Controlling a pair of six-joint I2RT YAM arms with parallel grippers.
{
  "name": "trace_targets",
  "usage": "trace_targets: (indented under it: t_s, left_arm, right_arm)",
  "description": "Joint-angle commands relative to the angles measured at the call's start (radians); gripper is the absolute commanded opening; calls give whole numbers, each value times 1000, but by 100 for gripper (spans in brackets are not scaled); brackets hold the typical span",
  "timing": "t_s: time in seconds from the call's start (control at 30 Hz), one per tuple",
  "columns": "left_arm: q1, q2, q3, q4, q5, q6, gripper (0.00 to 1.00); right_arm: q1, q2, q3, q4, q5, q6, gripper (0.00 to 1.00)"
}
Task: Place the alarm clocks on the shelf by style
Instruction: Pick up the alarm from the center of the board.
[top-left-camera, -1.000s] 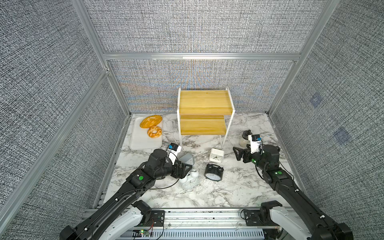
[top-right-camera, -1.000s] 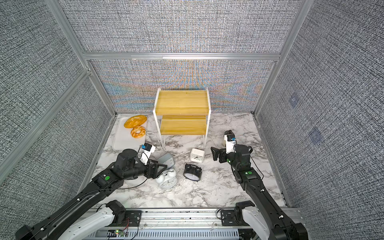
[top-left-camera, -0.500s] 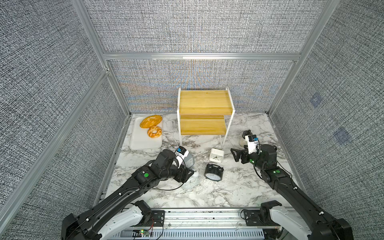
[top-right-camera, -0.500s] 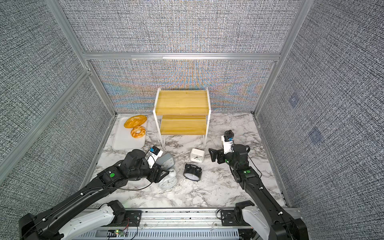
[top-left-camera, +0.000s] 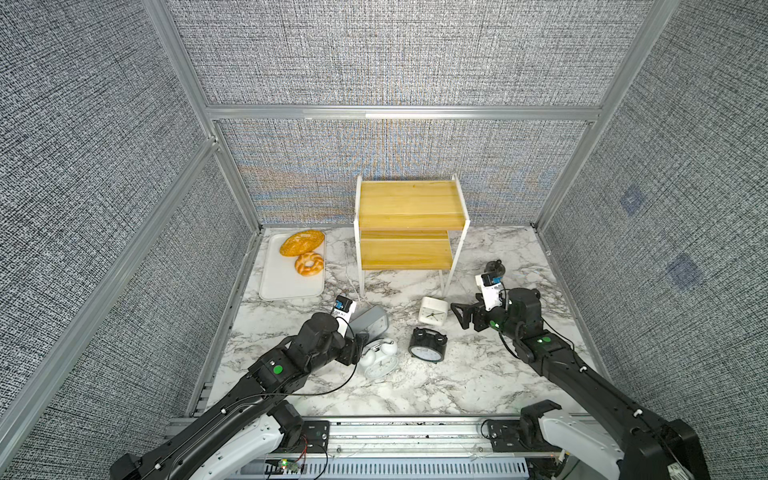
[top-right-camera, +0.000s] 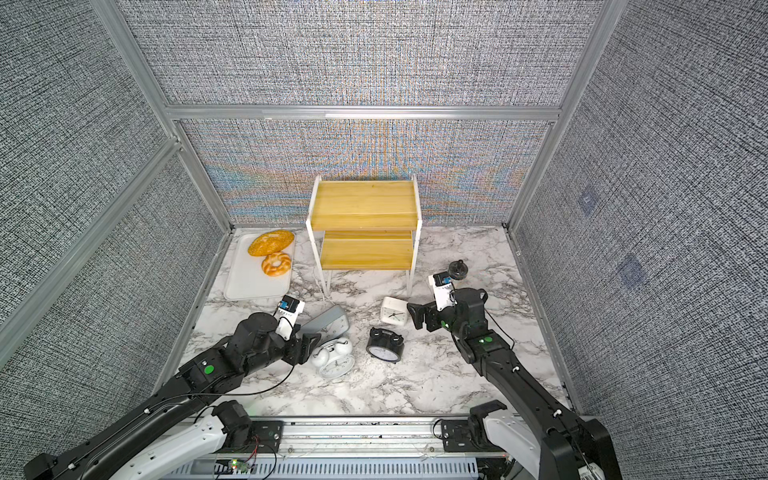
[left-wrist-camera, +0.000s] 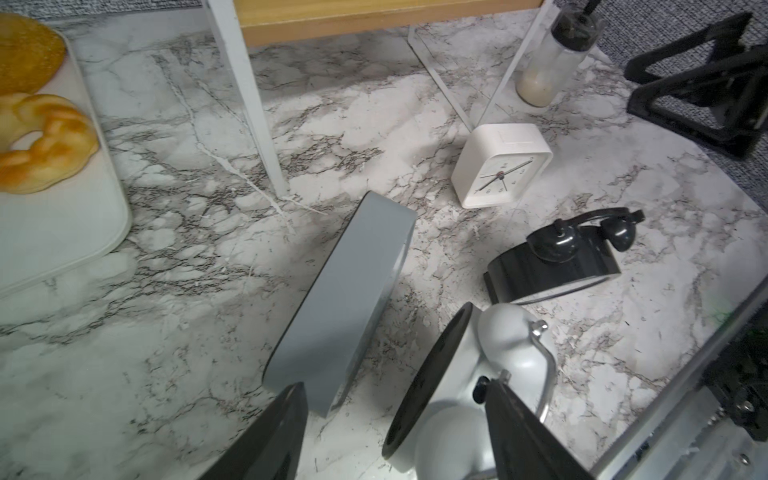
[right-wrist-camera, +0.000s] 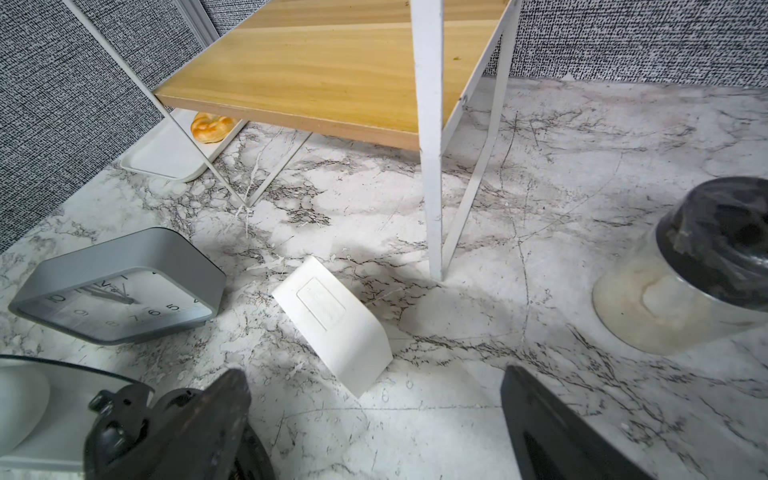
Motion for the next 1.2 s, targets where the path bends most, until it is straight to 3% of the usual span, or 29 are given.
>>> trace_targets:
  t_s: [0.0, 0.17, 0.27, 0.47, 0.83, 1.17]
  left_arm:
    - [3, 31, 1, 33, -91, -6, 75]
    - [17, 87, 27, 16, -159, 13, 92]
    - [44, 107, 43, 15, -136, 68, 100]
    - [73, 166, 54, 44, -59, 157, 99]
    - [124, 278, 47, 127, -9, 204, 87]
    - [158, 382, 92, 111, 63, 198, 90]
  right_arm:
    - [5, 4, 13, -2, 9, -11, 99]
    - [14, 14, 18, -6, 10, -12, 99]
    - [18, 14, 18, -10, 13, -14, 99]
    - [23, 17, 23, -11, 20, -18, 99]
    - [26, 35, 23, -7, 23, -20, 99]
    - [25, 46, 23, -7, 35, -21, 99]
